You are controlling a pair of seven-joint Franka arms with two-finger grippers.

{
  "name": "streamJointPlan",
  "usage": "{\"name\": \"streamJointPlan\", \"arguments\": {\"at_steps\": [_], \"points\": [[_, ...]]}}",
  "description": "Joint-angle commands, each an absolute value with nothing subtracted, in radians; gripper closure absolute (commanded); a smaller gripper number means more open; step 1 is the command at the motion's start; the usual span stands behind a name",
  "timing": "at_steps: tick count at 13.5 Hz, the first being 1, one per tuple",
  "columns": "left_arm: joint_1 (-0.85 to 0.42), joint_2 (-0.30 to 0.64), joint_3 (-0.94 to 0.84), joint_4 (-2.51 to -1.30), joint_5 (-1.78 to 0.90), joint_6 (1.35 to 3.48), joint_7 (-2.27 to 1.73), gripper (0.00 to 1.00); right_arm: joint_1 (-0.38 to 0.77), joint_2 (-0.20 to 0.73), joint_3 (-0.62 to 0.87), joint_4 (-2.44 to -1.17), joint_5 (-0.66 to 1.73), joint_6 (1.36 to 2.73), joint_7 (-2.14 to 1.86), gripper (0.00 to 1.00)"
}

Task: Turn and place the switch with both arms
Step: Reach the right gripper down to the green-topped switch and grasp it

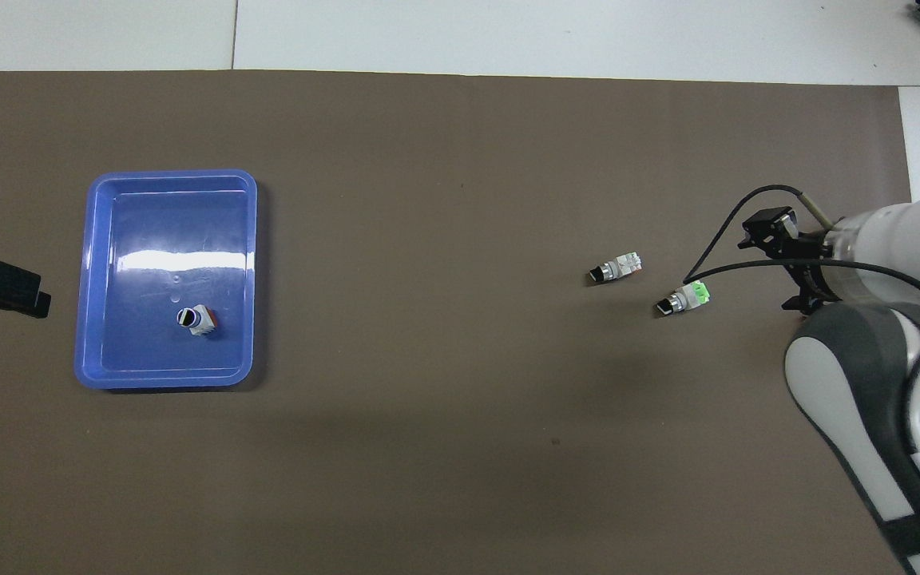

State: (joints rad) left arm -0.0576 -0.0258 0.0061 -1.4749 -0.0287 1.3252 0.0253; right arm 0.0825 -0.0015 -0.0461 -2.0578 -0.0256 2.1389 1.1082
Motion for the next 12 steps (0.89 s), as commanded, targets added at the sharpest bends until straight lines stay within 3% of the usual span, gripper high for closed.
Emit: {"name": "streamJointPlan", "arguments": {"at_steps": [1, 5, 12], "points": [[-0.057, -0.058, 0.003, -1.514, -0.011, 1.335, 0.015, 0.00, 0.077, 0.063, -0.043, -2.109, -0.008, 2.212, 1.238, 0.00], [-0.058, -0.063, 0.003, -1.526, -0.011, 1.342, 0.014, 0.00, 0.075, 0.077, -0.043, -2.204, -0.005, 2.318, 1.236, 0.00], [-0.063, -0.067, 0.002, -1.534, -0.011, 1.348, 0.017, 0.00, 0.084, 0.175, -0.041, -2.218, 0.071, 2.465, 1.224, 0.00]]}}
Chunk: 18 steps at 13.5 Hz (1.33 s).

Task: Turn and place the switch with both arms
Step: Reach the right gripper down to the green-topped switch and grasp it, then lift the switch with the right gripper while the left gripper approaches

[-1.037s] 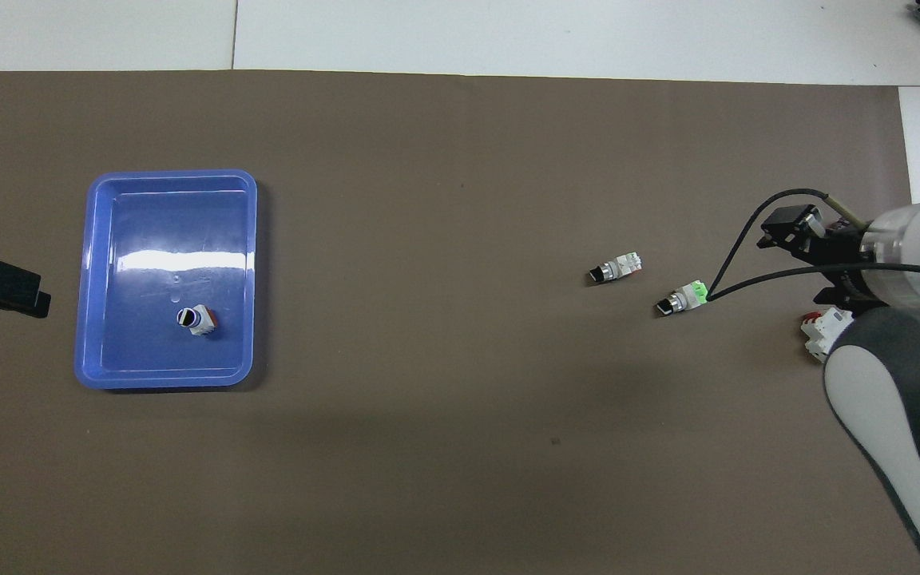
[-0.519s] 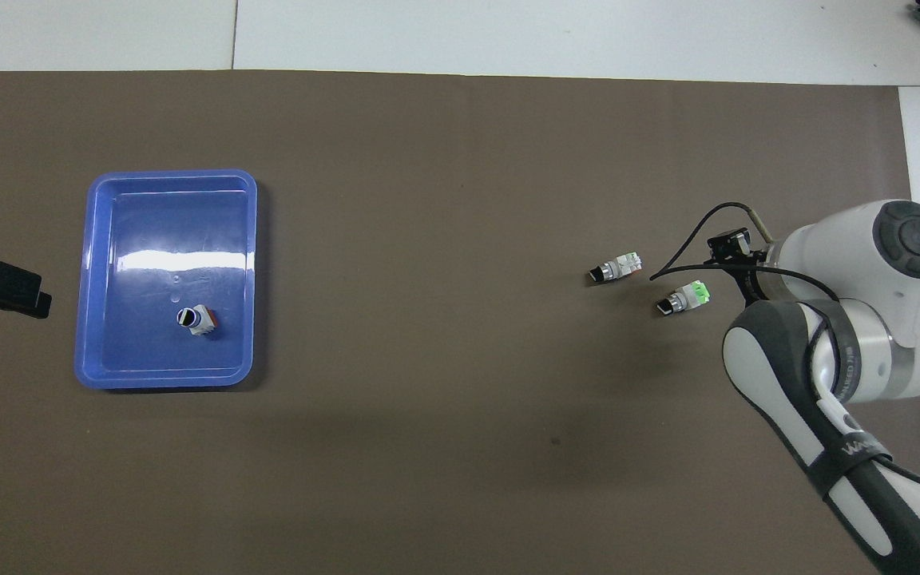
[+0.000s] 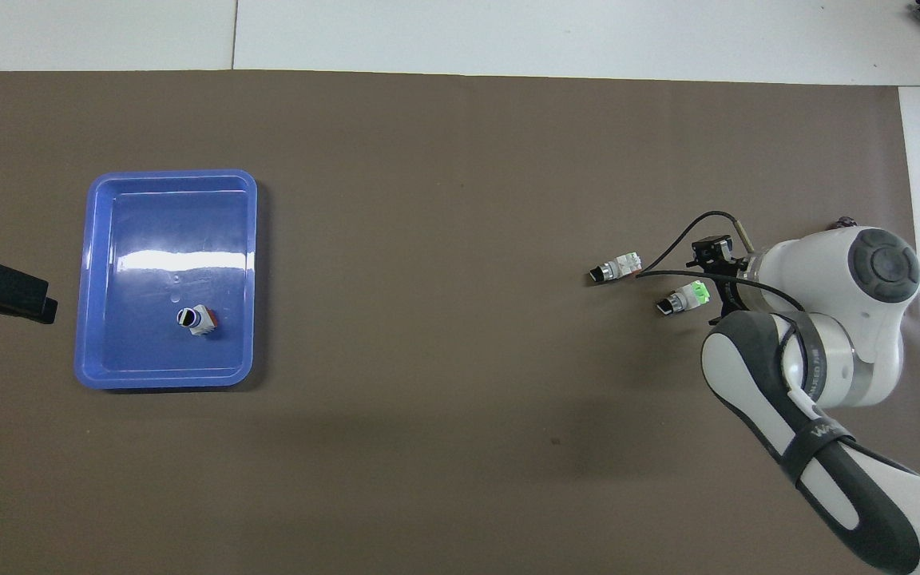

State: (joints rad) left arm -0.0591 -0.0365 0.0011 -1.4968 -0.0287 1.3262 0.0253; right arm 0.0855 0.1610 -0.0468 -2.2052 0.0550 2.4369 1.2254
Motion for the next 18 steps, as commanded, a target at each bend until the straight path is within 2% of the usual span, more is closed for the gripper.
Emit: {"name": "streamJointPlan", "arguments": {"at_steps": [1, 2, 4, 5, 6, 7, 9, 11, 14, 16, 18], "points": [[-0.061, -0.067, 0.003, -1.535, -0.011, 1.348, 0.023, 0.00, 0.086, 0.178, -0.040, -2.230, 0.071, 2.470, 1.224, 0.00], [-0.061, -0.067, 0.003, -1.536, -0.011, 1.350, 0.025, 0.00, 0.086, 0.189, -0.040, -2.235, 0.072, 2.488, 1.226, 0.01], [-0.058, -0.069, 0.003, -1.542, -0.011, 1.350, 0.025, 0.00, 0.080, 0.195, -0.040, -2.235, 0.072, 2.497, 1.223, 0.13], [-0.060, -0.072, 0.002, -1.543, -0.011, 1.350, 0.025, 0.00, 0.083, 0.199, -0.040, -2.235, 0.074, 2.497, 1.223, 0.35], [-0.058, -0.074, 0.002, -1.548, -0.011, 1.350, 0.025, 0.00, 0.083, 0.201, -0.038, -2.235, 0.086, 2.497, 1.217, 0.81], [-0.058, -0.074, 0.002, -1.548, -0.011, 1.350, 0.026, 0.00, 0.083, 0.206, -0.038, -2.224, 0.097, 2.487, 1.183, 1.00], [-0.058, -0.074, 0.002, -1.548, -0.011, 1.376, 0.026, 0.03, 0.065, 0.210, -0.038, -2.175, 0.177, 2.418, 1.158, 1.00], [-0.061, -0.072, 0.002, -1.548, -0.011, 1.381, 0.023, 0.10, 0.063, 0.216, -0.040, -2.076, 0.285, 2.273, 1.128, 1.00], [-0.066, -0.071, -0.002, -1.542, -0.015, 1.414, 0.026, 0.09, 0.069, 0.183, -0.038, -1.939, 0.365, 2.061, 1.137, 1.00], [-0.069, -0.068, -0.003, -1.539, -0.034, 1.419, 0.025, 0.10, 0.078, 0.167, -0.038, -1.831, 0.512, 1.903, 1.182, 1.00], [-0.071, -0.067, -0.006, -1.540, -0.089, 1.410, 0.011, 0.11, 0.110, 0.108, -0.020, -1.809, 0.537, 1.849, 1.303, 1.00]]}}
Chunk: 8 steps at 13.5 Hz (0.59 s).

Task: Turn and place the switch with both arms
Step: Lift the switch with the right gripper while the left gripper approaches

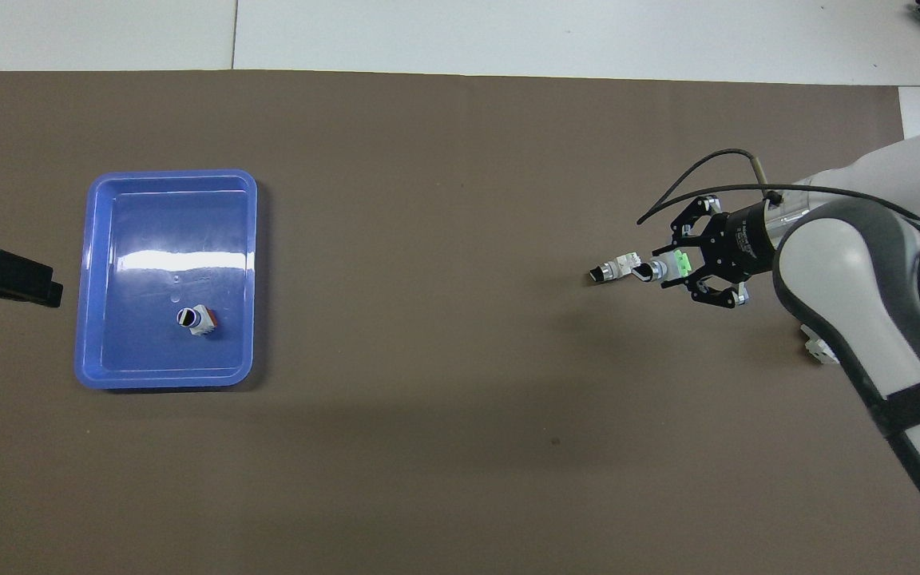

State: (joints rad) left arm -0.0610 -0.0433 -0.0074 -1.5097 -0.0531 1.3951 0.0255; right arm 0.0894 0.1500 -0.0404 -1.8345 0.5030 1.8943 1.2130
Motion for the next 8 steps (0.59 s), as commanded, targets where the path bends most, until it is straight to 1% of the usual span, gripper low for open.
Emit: {"name": "streamJointPlan", "arguments": {"at_steps": [1, 4, 5, 6, 8], "points": [[-0.072, -0.069, -0.011, -1.542, -0.103, 1.410, -0.015, 0.14, 0.130, 0.083, -0.008, -1.810, 0.540, 1.844, 1.333, 1.00], [-0.080, -0.071, -0.032, -1.548, -0.233, 1.422, -0.161, 0.16, 0.166, 0.066, 0.034, -1.813, 0.708, 1.832, 1.344, 1.00], [-0.103, -0.072, -0.034, -1.549, -0.267, 1.428, -0.226, 0.16, 0.184, 0.066, 0.043, -1.813, 0.768, 1.832, 1.353, 1.00], [-0.118, -0.075, -0.037, -1.566, -0.302, 1.434, -0.288, 0.16, 0.198, 0.066, 0.046, -1.812, 0.820, 1.832, 1.394, 1.00], [-0.124, -0.107, -0.040, -1.636, -0.449, 1.486, -0.415, 0.16, 0.251, 0.066, 0.055, -1.813, 0.859, 1.864, 1.433, 1.00]]}}
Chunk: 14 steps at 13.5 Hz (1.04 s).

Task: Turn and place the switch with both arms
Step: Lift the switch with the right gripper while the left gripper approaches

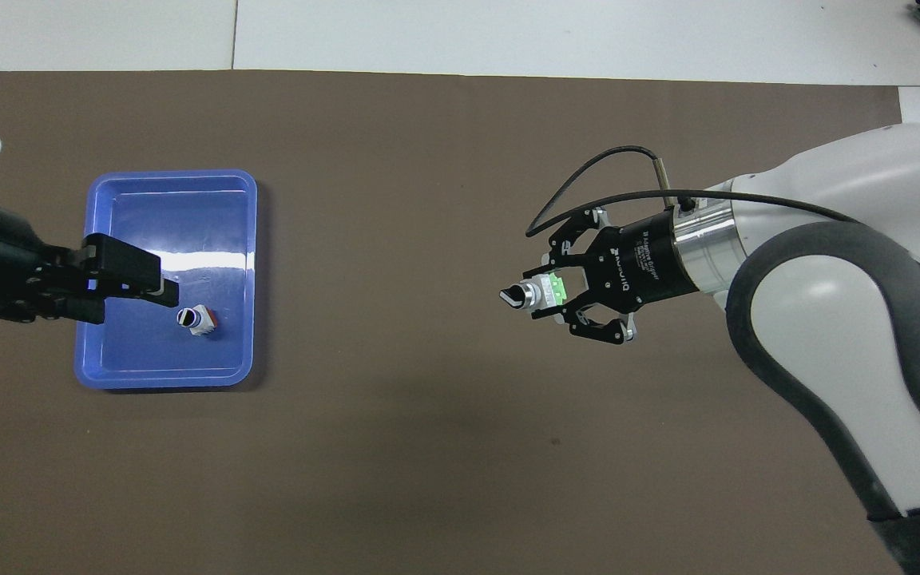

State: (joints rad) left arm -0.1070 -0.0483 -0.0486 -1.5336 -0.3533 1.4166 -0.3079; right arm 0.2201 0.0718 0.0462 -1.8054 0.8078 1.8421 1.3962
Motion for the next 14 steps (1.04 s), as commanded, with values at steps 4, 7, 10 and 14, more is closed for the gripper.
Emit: {"name": "streamJointPlan", "arguments": {"at_steps": [4, 7, 10, 14], "points": [[-0.184, -0.169, -0.055, -1.784, -0.622, 1.667, -0.757, 0.19, 0.339, 0.067, 0.058, -1.812, 0.925, 1.976, 1.534, 1.00], [-0.213, -0.201, -0.058, -1.857, -0.721, 1.772, -0.911, 0.26, 0.348, 0.074, 0.090, -1.812, 0.977, 2.064, 1.534, 1.00], [-0.250, -0.219, -0.060, -1.908, -0.767, 1.880, -1.024, 0.37, 0.374, 0.077, 0.098, -1.812, 0.970, 2.109, 1.531, 1.00], [-0.291, -0.221, -0.060, -1.931, -0.778, 1.931, -1.057, 0.45, 0.379, 0.080, 0.100, -1.813, 0.960, 2.126, 1.526, 1.00]]}}
